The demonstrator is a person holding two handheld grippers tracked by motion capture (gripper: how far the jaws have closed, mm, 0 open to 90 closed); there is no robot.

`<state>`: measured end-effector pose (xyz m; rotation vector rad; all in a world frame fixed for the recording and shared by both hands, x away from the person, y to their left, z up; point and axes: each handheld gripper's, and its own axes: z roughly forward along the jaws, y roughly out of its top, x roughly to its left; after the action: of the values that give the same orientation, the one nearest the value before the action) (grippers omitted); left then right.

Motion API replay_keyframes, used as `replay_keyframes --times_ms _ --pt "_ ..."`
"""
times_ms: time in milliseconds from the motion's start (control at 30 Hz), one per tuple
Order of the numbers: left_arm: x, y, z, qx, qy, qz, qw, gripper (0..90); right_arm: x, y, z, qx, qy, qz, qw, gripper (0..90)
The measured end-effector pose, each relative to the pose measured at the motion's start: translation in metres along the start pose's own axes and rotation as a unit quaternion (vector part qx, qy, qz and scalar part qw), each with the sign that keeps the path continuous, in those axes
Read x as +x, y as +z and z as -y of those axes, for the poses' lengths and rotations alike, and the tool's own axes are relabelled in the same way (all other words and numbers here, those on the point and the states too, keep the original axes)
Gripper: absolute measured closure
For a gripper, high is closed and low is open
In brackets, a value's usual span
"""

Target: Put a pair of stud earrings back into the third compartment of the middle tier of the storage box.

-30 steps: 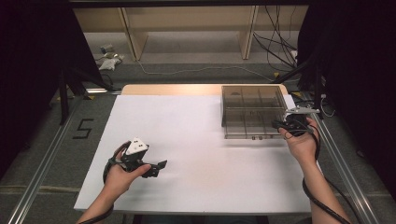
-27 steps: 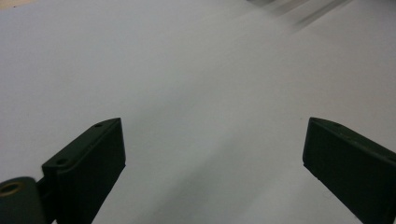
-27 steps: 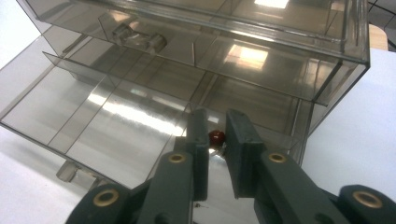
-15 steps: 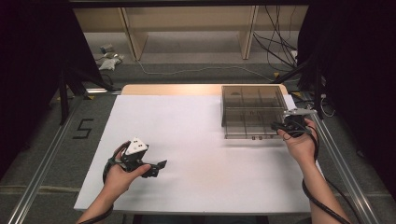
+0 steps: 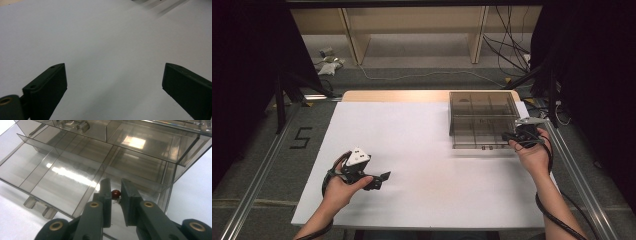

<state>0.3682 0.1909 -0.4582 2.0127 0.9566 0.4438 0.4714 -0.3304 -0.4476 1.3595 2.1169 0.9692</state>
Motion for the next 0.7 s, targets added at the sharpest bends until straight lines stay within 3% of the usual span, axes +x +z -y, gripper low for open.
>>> replay_keyframes --times_ms 700 --pt "-0.0002 -0.0004 0.0 -0.002 0.0 -0.001 1.0 5.9 0.0003 -0.0015 0.0009 0.001 -0.003 0.001 1.0 79.0"
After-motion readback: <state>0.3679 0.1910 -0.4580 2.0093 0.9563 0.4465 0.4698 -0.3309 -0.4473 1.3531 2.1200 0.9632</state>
